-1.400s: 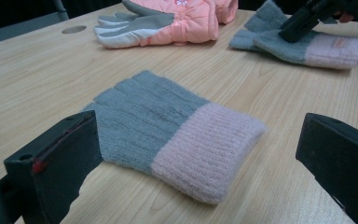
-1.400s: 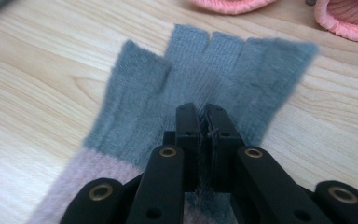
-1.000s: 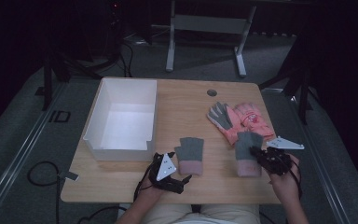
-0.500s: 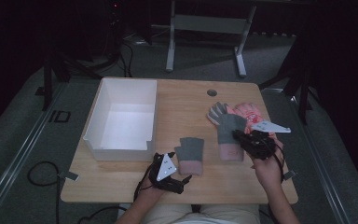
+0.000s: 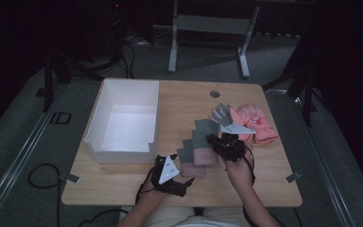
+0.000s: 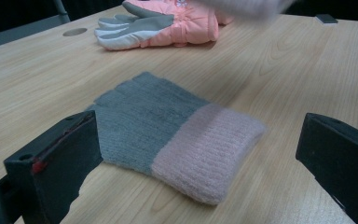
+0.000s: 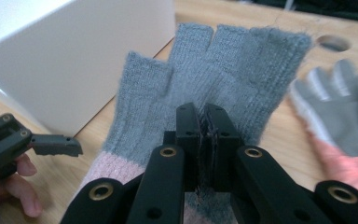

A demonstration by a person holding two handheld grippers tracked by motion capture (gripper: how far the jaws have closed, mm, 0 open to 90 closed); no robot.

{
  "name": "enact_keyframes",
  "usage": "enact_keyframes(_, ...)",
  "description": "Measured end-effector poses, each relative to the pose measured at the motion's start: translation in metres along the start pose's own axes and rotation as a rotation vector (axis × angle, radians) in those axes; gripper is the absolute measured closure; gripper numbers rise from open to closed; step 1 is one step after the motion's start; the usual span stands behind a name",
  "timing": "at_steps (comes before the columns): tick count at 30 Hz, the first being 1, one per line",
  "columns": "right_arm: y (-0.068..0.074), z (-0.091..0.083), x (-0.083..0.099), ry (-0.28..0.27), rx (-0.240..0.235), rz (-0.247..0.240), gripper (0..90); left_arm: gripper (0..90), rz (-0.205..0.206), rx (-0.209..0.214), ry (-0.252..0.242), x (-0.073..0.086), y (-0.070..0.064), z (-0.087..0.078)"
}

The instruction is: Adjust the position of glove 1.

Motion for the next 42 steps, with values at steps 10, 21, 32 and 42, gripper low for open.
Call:
enact_keyframes(10,0.009,0.043,0.031,0.104,-0.017,0.021,85.4,0.0,0.005,0.005,-0.004,0.0,-0.001,-0.001)
enact_keyframes(21,0.015,0.059,0.053,0.159,-0.044,0.075,85.2,0.0,0.005,0.012,0.002,0.0,-0.001,0.0)
enact_keyframes(32,0.01,0.074,0.067,0.195,-0.028,0.134,83.8,0.0,0.011,0.017,0.011,0.001,-0.002,0.001)
enact_keyframes(42,0.01,0.079,0.071,0.193,-0.004,0.115,78.4,0.0,0.005,0.02,0.03,0.002,-0.001,0.002)
Point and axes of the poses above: each handheld gripper's, and its own axes: z roughly forward along the jaws, x roughly out of its underside, y roughly to its left, the point moved 9 cm from there along z, roughly forward along the jaws, and after that the axes turned 5 degrees about -x, right-handed, at the moved point
